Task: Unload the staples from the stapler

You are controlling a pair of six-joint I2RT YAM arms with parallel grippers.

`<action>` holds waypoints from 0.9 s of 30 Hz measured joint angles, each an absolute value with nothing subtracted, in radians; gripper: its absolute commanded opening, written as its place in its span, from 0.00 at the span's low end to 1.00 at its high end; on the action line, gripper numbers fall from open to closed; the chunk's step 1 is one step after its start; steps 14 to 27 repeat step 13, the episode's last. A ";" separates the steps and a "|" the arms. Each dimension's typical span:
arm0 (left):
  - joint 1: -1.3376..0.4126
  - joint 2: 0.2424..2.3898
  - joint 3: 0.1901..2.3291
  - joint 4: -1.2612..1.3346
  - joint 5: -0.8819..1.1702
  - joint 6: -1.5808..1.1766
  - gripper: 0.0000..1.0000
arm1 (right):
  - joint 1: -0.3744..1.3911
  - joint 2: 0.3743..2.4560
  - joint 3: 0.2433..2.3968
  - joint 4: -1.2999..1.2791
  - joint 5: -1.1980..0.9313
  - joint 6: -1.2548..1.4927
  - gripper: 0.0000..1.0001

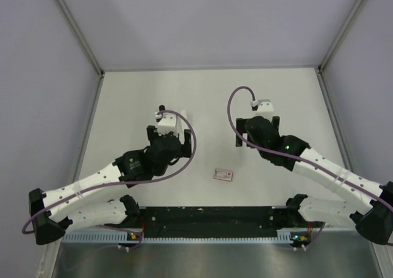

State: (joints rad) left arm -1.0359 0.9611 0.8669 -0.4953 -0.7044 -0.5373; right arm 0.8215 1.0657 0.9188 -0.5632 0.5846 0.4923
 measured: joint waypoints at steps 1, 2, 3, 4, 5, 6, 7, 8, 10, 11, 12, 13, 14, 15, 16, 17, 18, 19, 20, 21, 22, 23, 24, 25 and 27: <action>-1.036 0.955 0.867 -0.496 -0.711 -0.532 0.99 | 0.822 1.068 0.919 -0.567 0.587 0.493 0.99; -1.036 0.951 0.867 -0.496 -0.715 -0.528 0.99 | 0.822 1.069 0.919 -0.569 0.591 0.493 0.99; -1.036 0.949 0.867 -0.498 -0.719 -0.526 0.99 | 0.822 1.072 0.919 -0.570 0.593 0.493 0.99; -1.036 0.949 0.867 -0.499 -0.722 -0.524 0.99 | 0.822 1.074 0.919 -0.570 0.595 0.493 0.99; -1.036 0.949 0.867 -0.500 -0.724 -0.522 0.99 | 0.822 1.076 0.919 -0.570 0.597 0.493 0.99; -1.036 0.949 0.867 -0.501 -0.724 -0.520 0.99 | 0.822 1.077 0.919 -0.571 0.599 0.493 0.99; -1.036 0.949 0.867 -0.502 -0.725 -0.519 0.99 | 0.822 1.077 0.919 -0.571 0.601 0.493 0.99; -1.036 0.949 0.867 -0.502 -0.726 -0.517 0.99 | 0.822 1.077 0.920 -0.571 0.603 0.492 0.99; -1.036 0.949 0.867 -0.502 -0.728 -0.513 0.99 | 0.822 1.076 0.925 -0.570 0.601 0.480 0.99; -1.036 0.949 0.867 -0.502 -0.728 -0.510 0.99 | 0.822 1.073 0.925 -0.569 0.600 0.471 0.99; -1.036 0.949 0.867 -0.502 -0.729 -0.508 0.99 | 0.822 1.070 0.925 -0.571 0.601 0.464 0.99; -1.036 0.949 0.867 -0.502 -0.731 -0.505 0.99 | 0.822 1.069 0.925 -0.572 0.604 0.462 0.99; -1.036 0.949 0.867 -0.502 -0.731 -0.505 0.99 | 0.822 1.069 0.925 -0.572 0.604 0.462 0.99; -1.036 0.949 0.867 -0.502 -0.731 -0.505 0.99 | 0.822 1.069 0.925 -0.572 0.604 0.462 0.99; -1.036 0.949 0.867 -0.502 -0.731 -0.505 0.99 | 0.822 1.069 0.925 -0.572 0.604 0.462 0.99; -1.036 0.949 0.867 -0.502 -0.731 -0.505 0.99 | 0.822 1.069 0.925 -0.572 0.604 0.462 0.99; -1.036 0.949 0.867 -0.502 -0.731 -0.505 0.99 | 0.822 1.069 0.925 -0.572 0.604 0.462 0.99; -1.036 0.949 0.867 -0.502 -0.731 -0.505 0.99 | 0.822 1.069 0.925 -0.572 0.604 0.462 0.99; -1.036 0.949 0.867 -0.502 -0.731 -0.505 0.99 | 0.822 1.069 0.925 -0.572 0.604 0.462 0.99; -1.036 0.949 0.867 -0.502 -0.731 -0.505 0.99 | 0.822 1.069 0.925 -0.572 0.604 0.462 0.99; -1.036 0.949 0.867 -0.502 -0.731 -0.505 0.99 | 0.822 1.069 0.925 -0.572 0.604 0.462 0.99; -1.036 0.949 0.867 -0.502 -0.731 -0.505 0.99 | 0.822 1.069 0.925 -0.572 0.604 0.462 0.99; -1.036 0.949 0.867 -0.502 -0.731 -0.505 0.99 | 0.822 1.069 0.925 -0.572 0.604 0.462 0.99; -1.036 0.949 0.867 -0.502 -0.731 -0.505 0.99 | 0.822 1.069 0.925 -0.572 0.604 0.462 0.99; -1.036 0.949 0.867 -0.502 -0.731 -0.505 0.99 | 0.822 1.069 0.925 -0.572 0.604 0.462 0.99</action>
